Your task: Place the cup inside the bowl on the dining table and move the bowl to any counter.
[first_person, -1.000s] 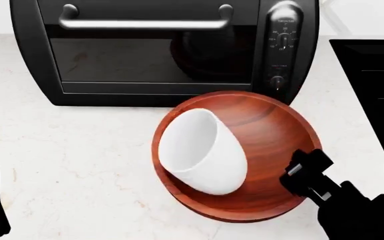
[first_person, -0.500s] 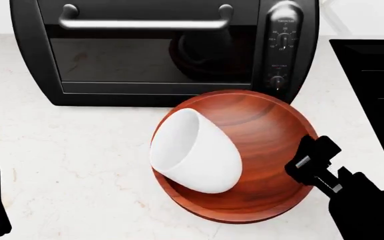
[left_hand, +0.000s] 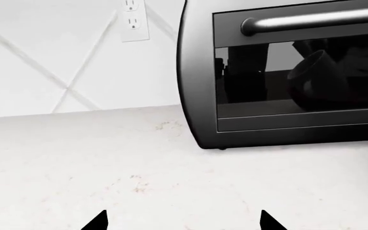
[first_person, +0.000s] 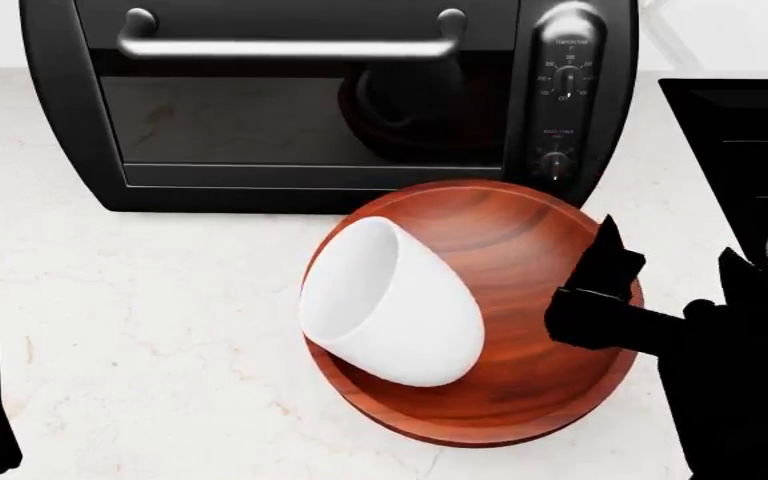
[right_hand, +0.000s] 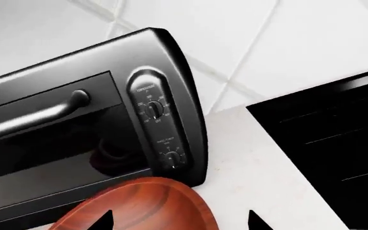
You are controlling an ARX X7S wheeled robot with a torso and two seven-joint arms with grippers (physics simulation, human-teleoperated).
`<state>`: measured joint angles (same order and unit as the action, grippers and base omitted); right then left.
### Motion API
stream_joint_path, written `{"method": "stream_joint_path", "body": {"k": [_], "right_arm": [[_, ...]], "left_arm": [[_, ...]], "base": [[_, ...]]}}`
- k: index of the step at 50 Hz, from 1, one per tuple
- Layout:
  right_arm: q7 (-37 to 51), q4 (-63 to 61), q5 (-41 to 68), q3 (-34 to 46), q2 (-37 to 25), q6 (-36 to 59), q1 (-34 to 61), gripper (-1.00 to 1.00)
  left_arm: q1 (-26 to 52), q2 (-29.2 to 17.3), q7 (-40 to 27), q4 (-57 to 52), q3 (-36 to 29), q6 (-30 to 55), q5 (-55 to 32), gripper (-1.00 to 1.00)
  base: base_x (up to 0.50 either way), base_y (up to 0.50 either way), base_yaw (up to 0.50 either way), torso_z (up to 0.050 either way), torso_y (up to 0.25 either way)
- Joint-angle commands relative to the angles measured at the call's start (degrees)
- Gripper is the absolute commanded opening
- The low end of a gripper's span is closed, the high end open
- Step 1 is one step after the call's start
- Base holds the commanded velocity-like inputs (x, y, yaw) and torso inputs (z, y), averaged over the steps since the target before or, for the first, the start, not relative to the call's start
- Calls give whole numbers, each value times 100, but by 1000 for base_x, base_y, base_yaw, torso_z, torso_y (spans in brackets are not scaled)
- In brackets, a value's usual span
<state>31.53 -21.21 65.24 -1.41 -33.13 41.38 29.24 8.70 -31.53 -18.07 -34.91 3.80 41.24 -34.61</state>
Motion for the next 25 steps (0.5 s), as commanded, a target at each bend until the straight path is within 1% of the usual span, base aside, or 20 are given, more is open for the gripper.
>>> {"method": "stream_joint_path", "body": {"k": [1, 4, 9, 12, 15, 17, 18, 19, 23, 25], "right_arm": [[25, -799, -900, 399, -433, 14, 179, 100], [82, -1074, -981, 431, -587, 74, 224, 100], [316, -1454, -717, 327, -757, 310, 368, 100], [370, -1600, -661, 326, -863, 410, 409, 100], [475, -1593, -534, 376, -927, 617, 459, 100], [419, -1626, -665, 493, -976, 639, 485, 100], [408, -1582, -673, 493, -943, 611, 480, 100], [364, -1609, -747, 578, -968, 630, 524, 100], [509, -1722, -440, 376, -998, 691, 607, 100], [621, -1810, -210, 271, -1082, 807, 763, 100]], "left_arm": [[-20, 12, 15, -101, 49, -64, -58, 100], [96, 18, -79, -222, -1, 46, -76, 100], [235, -15, -185, -404, -17, 229, -161, 100], [422, -52, -242, -481, 85, 451, -382, 100], [771, -38, -462, -680, 123, 861, -680, 100], [1184, 22, -674, -795, 287, 1245, -1102, 100], [1544, 18, -818, -802, 279, 1567, -1332, 100], [1707, 12, -872, -823, 227, 1694, -1399, 100], [1984, 15, -1085, -934, 248, 2038, -1669, 100], [2210, 8, -1298, -1020, 469, 2324, -2028, 100]], "base": [[0, 0, 0, 0, 0], [0, 0, 0, 0, 0], [0, 0, 0, 0, 0], [0, 0, 0, 0, 0], [0, 0, 0, 0, 0], [0, 0, 0, 0, 0], [0, 0, 0, 0, 0], [0, 0, 0, 0, 0], [0, 0, 0, 0, 0], [0, 0, 0, 0, 0]]}}
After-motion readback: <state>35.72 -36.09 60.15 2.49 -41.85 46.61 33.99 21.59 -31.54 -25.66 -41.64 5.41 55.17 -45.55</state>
